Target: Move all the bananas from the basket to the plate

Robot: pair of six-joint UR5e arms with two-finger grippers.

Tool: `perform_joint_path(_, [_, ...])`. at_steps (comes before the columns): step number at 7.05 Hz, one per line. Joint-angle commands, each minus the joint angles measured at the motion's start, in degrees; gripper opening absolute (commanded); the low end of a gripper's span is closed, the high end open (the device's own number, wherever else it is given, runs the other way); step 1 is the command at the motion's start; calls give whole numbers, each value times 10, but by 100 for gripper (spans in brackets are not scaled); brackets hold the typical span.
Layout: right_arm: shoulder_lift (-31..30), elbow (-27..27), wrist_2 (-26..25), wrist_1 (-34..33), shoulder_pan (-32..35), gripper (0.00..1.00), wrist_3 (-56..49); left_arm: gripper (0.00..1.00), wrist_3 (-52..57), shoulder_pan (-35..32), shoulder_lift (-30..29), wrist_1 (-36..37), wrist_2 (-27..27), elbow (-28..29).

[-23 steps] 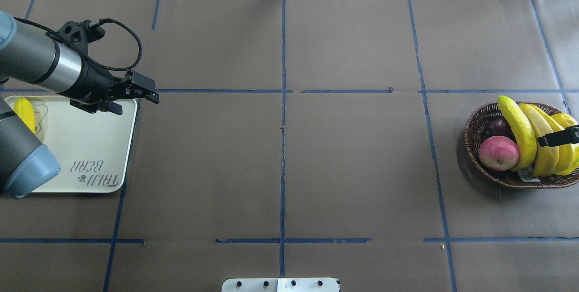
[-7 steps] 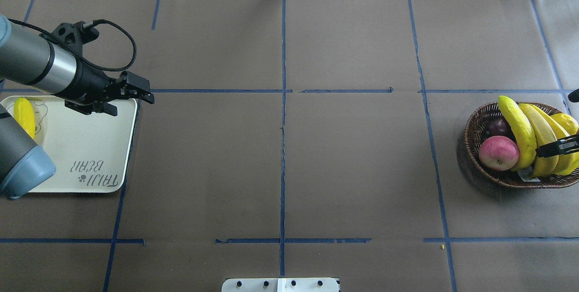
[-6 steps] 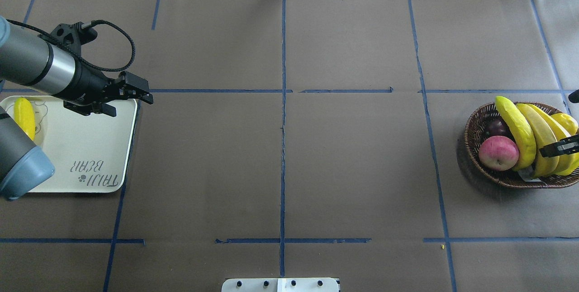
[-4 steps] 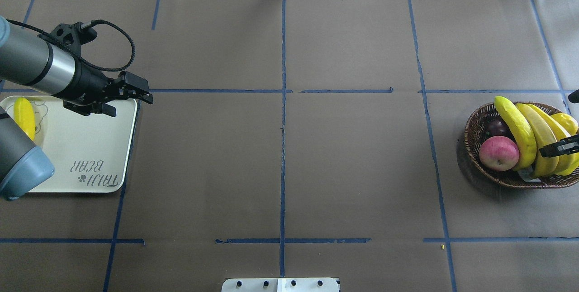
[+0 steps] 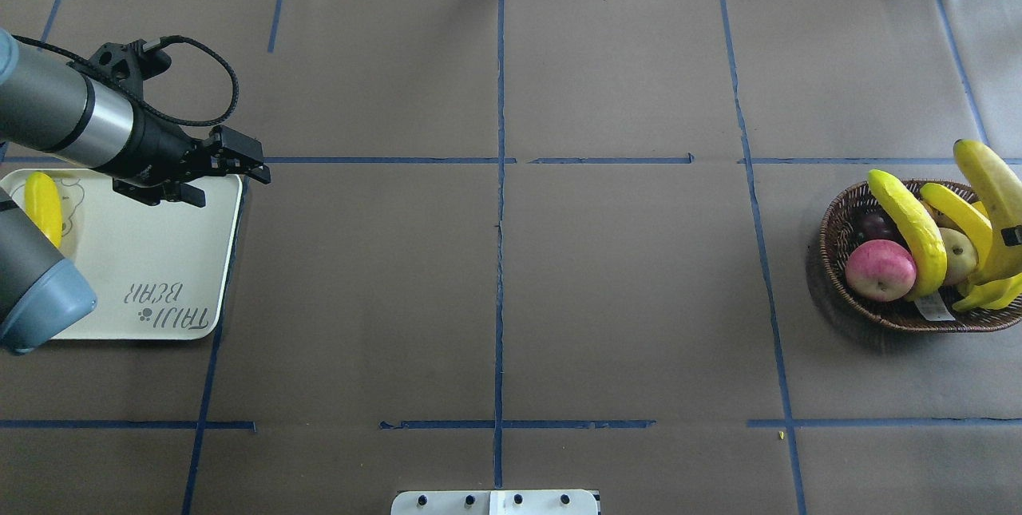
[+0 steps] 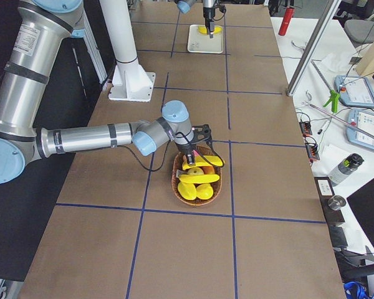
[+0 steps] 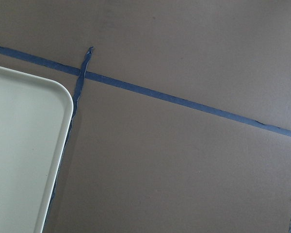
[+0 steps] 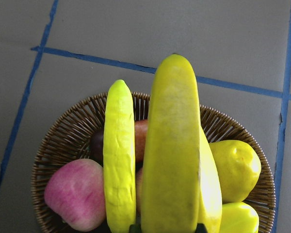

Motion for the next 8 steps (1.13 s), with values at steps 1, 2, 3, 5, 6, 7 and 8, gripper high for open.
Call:
perform_joint_path(1, [29,9,108,-6,66,0,-2,99,1,0,0,0,0,0])
perform_joint_path(2, [54,11,135,-3,66,0,18,99,0,1,-2,0,-1,0])
perform_joint_path(3, [94,5,154,-2,60,0,89,99,0,3,-9,0,-1,0])
perform_joint_path(5, [192,-3,187,3,0,1,228,99,-36,6,-38,-15,-3,3])
perform_joint_path(6, [244,-1,179,5,-44,1,286,99,-103,22,-79,-39,3,9])
perform_joint_path(7, [294,3,140,18,-83,1,392,99,-166,43,-102,-76,37,11])
perform_joint_path(8, [336,3,64,58,-150,0,500,99,-208,64,-107,-112,66,11])
